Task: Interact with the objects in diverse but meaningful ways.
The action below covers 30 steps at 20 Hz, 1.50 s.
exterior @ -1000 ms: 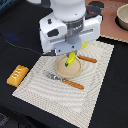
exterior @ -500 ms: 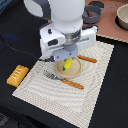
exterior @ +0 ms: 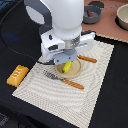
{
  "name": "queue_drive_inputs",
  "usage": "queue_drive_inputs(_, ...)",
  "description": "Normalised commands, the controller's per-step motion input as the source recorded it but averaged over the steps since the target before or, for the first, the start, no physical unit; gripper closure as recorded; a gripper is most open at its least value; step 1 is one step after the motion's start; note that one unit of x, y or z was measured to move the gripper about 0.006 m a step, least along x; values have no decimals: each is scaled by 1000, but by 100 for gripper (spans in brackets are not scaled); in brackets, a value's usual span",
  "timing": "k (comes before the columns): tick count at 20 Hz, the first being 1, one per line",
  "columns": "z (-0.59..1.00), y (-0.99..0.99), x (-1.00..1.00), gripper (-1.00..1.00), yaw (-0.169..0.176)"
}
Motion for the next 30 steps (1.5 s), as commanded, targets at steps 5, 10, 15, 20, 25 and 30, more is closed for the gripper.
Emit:
queue_drive_inputs(5, 921, 466, 251, -100, -15)
queue_drive_inputs(10, 957, 602, 38, -100, 0)
queue_drive_inputs(15, 673, 729, 218, -100, -6)
queue_drive_inputs(20, 319, 833, 104, -100, -8)
queue_drive_inputs(25, 224, 902, 28, -100, 0)
queue_drive_inputs(30, 49, 759, -187, -100, 30)
